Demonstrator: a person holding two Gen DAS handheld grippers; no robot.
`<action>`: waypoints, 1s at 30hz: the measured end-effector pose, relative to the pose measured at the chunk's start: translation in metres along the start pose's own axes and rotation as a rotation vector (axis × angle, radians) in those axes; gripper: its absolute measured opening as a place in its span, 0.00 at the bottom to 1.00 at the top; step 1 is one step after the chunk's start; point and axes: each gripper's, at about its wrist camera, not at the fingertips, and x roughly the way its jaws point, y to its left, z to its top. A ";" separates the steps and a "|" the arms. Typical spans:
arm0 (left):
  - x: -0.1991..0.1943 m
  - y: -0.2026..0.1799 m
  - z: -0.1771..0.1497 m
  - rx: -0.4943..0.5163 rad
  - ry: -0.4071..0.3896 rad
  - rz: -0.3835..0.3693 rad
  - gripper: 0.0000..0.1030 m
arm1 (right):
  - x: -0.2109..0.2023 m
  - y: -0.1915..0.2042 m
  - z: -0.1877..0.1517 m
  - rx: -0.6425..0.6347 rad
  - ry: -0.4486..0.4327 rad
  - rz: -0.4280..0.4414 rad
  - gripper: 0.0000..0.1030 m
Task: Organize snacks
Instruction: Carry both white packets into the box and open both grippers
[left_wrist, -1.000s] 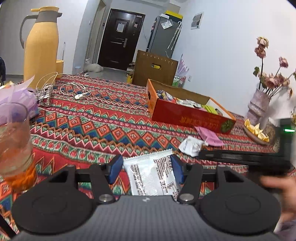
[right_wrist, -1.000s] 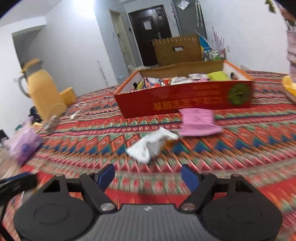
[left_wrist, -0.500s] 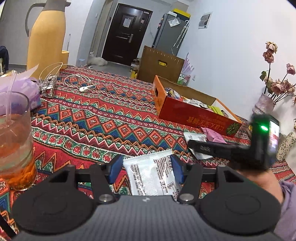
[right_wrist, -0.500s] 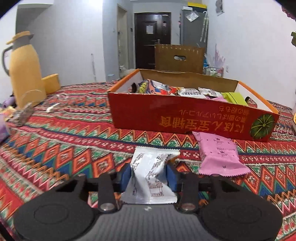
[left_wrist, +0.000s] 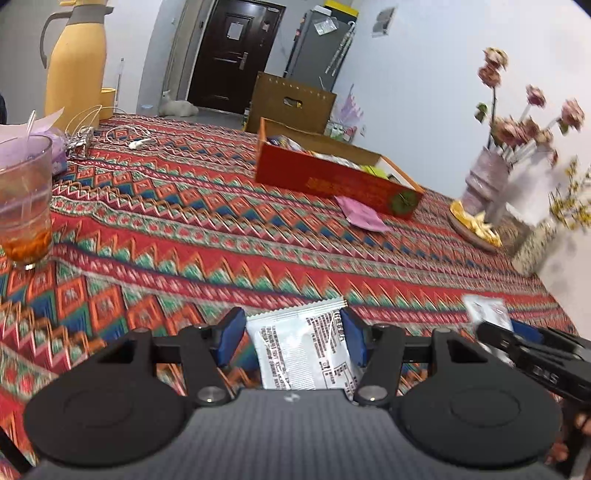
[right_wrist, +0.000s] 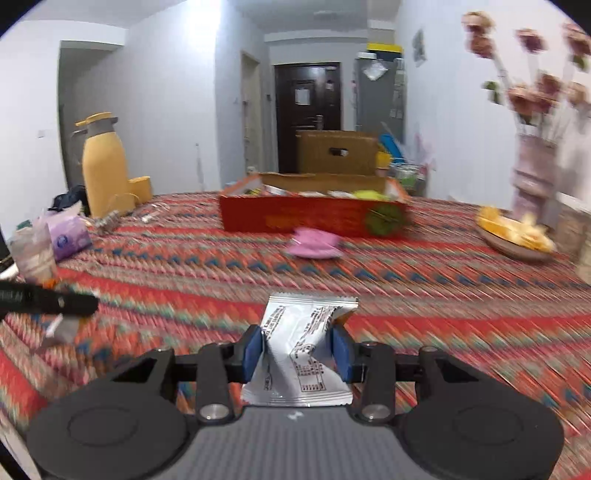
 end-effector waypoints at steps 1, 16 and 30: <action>-0.004 -0.006 -0.004 0.004 0.000 0.005 0.56 | -0.011 -0.007 -0.008 0.008 -0.002 -0.015 0.39; -0.061 -0.068 -0.035 0.074 -0.065 0.083 0.56 | -0.095 -0.050 -0.054 0.062 -0.127 0.025 0.40; -0.056 -0.057 -0.017 0.069 -0.090 0.070 0.56 | -0.091 -0.047 -0.038 0.058 -0.136 0.006 0.40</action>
